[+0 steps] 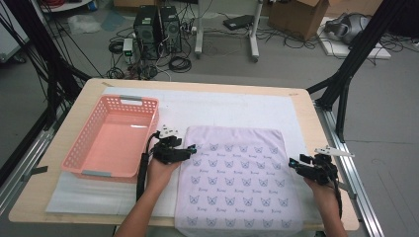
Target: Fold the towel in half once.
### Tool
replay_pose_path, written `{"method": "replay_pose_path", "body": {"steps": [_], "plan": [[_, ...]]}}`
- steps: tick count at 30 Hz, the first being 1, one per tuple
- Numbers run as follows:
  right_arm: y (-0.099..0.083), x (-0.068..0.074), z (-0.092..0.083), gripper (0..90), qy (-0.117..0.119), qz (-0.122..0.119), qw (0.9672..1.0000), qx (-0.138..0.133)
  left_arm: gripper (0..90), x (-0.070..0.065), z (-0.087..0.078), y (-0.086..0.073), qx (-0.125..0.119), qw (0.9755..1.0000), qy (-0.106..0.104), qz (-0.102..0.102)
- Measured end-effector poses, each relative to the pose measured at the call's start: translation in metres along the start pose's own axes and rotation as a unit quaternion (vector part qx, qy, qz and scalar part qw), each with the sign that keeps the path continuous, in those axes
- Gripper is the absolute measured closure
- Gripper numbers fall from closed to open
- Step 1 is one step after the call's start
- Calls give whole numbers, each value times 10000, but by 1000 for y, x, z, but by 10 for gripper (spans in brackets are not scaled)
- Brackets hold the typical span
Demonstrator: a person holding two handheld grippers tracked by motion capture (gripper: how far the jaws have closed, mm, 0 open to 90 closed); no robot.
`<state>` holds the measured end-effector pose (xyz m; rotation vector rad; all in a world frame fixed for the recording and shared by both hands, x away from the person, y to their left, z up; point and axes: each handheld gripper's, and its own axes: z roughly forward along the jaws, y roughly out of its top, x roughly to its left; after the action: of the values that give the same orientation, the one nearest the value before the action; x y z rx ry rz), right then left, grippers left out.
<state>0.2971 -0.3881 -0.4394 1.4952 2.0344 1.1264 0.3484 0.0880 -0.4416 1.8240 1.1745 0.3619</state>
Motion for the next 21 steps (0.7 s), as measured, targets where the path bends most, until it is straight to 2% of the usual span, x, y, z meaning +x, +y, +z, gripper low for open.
{"method": "replay_pose_path", "body": {"steps": [3,6,7,9,10,13,14,17,20,21], "plan": [[5,1,9,451,-20,-38,9999,141,372,4,7,-4,272,9994,197,93],[10,3,19,475,-104,-177,9993,317,375,3,9,-5,282,9992,221,168],[11,3,22,479,-144,-208,9989,386,373,0,9,-6,343,9979,336,440],[12,4,29,481,-185,-213,9989,388,415,-4,10,-6,370,9960,501,643],[13,5,31,481,-214,-263,9988,360,434,-5,10,-7,370,9955,538,684],[17,7,35,501,-269,-540,9972,441,492,-5,10,-7,343,9954,561,701],[18,7,36,514,-260,-607,9967,472,510,-7,10,-8,338,9950,514,783],[21,9,38,568,-260,-685,9957,559,673,-11,10,-8,365,9939,417,958],[23,9,39,656,-206,-652,9957,618,735,-7,10,-8,326,9970,266,654],[25,7,38,750,-157,-602,9959,655,764,-6,10,-8,311,9973,272,605]]}}
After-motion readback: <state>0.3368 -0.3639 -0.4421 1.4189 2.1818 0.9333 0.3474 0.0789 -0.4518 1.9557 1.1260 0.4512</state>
